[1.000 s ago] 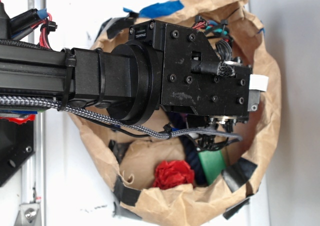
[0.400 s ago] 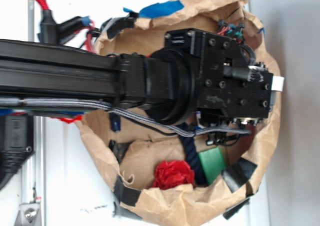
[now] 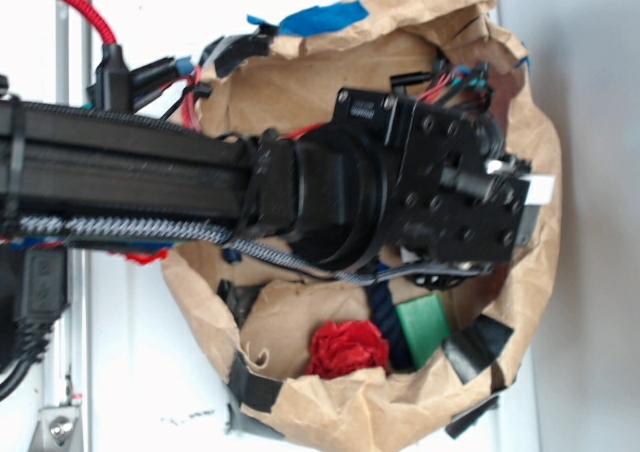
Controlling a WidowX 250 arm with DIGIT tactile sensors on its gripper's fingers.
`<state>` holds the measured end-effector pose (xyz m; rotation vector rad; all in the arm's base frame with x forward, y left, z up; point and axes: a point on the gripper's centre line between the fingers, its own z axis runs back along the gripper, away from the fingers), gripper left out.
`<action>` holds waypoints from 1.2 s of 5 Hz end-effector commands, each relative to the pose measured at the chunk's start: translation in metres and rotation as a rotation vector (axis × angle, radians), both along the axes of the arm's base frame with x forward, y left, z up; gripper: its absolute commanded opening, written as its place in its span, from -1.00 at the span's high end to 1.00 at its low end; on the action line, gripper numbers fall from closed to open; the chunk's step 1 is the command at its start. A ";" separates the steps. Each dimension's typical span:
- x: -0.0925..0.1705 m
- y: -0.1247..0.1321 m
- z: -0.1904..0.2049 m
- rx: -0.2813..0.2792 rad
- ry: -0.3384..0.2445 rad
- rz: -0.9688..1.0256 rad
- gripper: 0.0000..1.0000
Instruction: Grab the carrot.
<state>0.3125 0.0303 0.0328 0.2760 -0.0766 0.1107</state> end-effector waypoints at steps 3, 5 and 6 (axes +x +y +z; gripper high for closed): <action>0.008 -0.004 0.006 -0.033 0.007 -0.005 1.00; 0.003 0.001 0.077 -0.097 -0.009 0.000 1.00; -0.011 -0.004 0.121 -0.085 -0.018 -0.029 1.00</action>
